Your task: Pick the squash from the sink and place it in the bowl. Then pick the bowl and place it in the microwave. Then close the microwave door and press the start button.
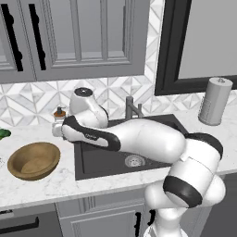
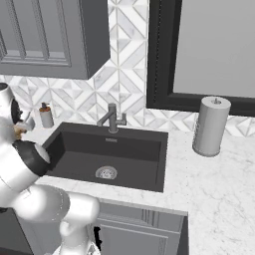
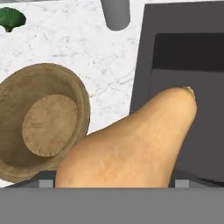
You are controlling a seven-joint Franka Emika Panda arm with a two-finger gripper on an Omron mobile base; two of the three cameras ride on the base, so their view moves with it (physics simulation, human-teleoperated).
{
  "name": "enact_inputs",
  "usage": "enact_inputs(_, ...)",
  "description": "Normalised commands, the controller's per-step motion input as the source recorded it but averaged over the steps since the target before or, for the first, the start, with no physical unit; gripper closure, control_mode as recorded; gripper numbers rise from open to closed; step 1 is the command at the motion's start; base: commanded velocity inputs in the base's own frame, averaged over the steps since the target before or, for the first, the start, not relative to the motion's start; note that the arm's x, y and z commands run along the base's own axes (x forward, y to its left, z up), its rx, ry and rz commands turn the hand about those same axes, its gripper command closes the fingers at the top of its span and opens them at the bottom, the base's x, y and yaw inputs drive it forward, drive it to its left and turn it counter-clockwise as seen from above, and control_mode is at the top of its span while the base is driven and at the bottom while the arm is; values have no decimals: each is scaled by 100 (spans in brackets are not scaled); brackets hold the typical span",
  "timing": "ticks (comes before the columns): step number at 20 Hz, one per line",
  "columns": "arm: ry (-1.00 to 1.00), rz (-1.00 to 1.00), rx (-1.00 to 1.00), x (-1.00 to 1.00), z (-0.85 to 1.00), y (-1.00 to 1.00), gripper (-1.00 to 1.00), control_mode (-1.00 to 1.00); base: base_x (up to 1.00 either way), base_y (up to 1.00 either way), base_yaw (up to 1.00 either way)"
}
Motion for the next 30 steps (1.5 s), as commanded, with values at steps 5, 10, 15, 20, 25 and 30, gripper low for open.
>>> enact_inputs(5,22,0,0,22,-24,87,100,-100,0,0,0)
enact_inputs(10,18,1,-3,28,-10,71,100,-100,0,0,0)
enact_inputs(15,4,0,-9,17,-31,65,100,-100,0,0,0)
enact_inputs(20,10,0,-5,3,-8,49,100,-100,0,0,0)
enact_inputs(25,6,0,-5,0,-22,28,100,-100,0,0,0)
enact_inputs(30,1,0,0,5,-51,5,100,-100,0,0,0)
